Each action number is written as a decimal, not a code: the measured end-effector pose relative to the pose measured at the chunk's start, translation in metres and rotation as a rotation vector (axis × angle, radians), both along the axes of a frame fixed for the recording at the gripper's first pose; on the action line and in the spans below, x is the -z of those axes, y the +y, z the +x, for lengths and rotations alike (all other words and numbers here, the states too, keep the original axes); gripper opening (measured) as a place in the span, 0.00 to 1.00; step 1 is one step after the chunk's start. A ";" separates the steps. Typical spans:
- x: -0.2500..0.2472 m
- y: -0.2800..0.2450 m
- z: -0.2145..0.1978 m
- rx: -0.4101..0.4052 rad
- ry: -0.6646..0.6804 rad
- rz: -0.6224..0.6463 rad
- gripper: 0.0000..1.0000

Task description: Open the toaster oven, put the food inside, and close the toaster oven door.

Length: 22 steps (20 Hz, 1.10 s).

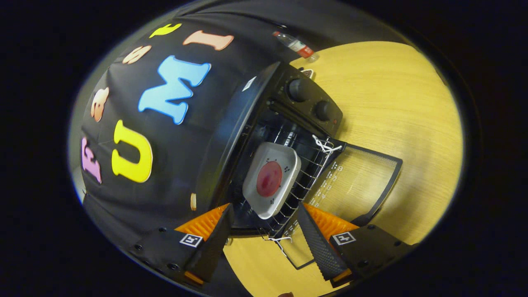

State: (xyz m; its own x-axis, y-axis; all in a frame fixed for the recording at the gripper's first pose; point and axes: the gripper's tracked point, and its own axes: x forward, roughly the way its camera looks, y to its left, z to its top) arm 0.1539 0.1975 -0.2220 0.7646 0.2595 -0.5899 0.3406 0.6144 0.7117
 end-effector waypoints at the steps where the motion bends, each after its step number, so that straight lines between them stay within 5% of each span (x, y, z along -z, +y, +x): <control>1: -0.003 0.002 -0.008 -0.046 -0.003 -0.025 0.98; 14: 0.022 -0.017 -0.082 -0.368 0.012 -0.340 0.98; 22: 0.064 -0.028 -0.106 -0.553 0.138 -0.503 0.98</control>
State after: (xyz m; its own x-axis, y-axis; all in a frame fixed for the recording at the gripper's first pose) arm 0.0475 0.1693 -0.2863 0.5121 0.2575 -0.8194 -0.0455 0.9608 0.2734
